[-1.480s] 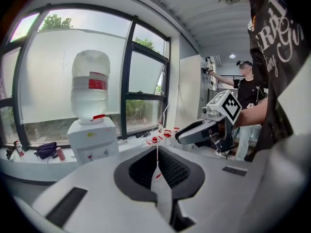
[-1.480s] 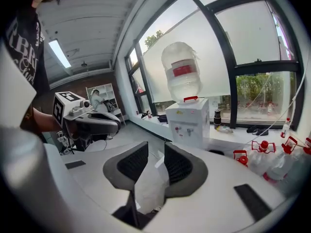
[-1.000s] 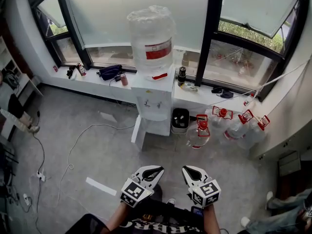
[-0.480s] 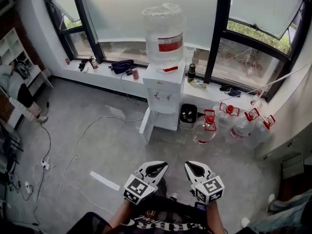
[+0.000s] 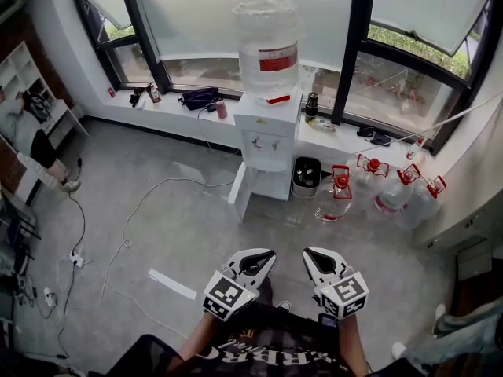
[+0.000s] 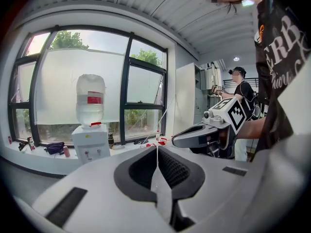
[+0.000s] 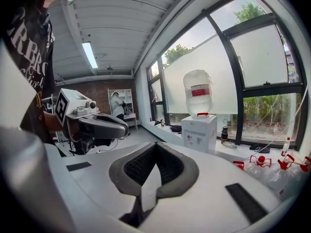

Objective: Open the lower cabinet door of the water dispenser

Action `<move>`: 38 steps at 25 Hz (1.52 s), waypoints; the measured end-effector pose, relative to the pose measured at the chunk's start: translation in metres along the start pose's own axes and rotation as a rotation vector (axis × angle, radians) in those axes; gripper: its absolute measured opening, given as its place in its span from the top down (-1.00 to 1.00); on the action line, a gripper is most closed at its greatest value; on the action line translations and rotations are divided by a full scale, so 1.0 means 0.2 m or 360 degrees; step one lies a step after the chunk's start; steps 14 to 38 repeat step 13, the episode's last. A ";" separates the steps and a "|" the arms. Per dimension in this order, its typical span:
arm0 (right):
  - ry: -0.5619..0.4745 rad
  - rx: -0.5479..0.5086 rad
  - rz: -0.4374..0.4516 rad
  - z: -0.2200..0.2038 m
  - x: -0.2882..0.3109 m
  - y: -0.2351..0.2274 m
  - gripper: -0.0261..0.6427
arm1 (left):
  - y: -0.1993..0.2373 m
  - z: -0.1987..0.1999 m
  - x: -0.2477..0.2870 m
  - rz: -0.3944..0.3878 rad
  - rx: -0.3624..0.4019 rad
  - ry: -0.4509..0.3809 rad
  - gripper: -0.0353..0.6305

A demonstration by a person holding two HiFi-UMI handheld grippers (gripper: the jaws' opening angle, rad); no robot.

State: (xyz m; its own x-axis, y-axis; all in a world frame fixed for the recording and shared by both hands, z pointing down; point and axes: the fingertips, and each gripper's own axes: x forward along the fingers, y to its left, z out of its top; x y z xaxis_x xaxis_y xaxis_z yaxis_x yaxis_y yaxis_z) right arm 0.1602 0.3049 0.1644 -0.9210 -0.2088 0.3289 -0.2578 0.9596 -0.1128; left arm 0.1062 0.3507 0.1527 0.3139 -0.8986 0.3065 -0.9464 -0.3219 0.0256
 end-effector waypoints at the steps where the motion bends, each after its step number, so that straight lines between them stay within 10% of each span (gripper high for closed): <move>1: 0.0000 0.0000 0.0001 0.00 0.00 0.00 0.89 | -0.01 0.00 0.00 -0.0004 0.0004 0.0002 0.84; 38: -0.0024 -0.0029 -0.0015 0.01 -0.01 -0.02 0.89 | -0.02 0.02 0.02 -0.0035 0.0052 0.0003 0.84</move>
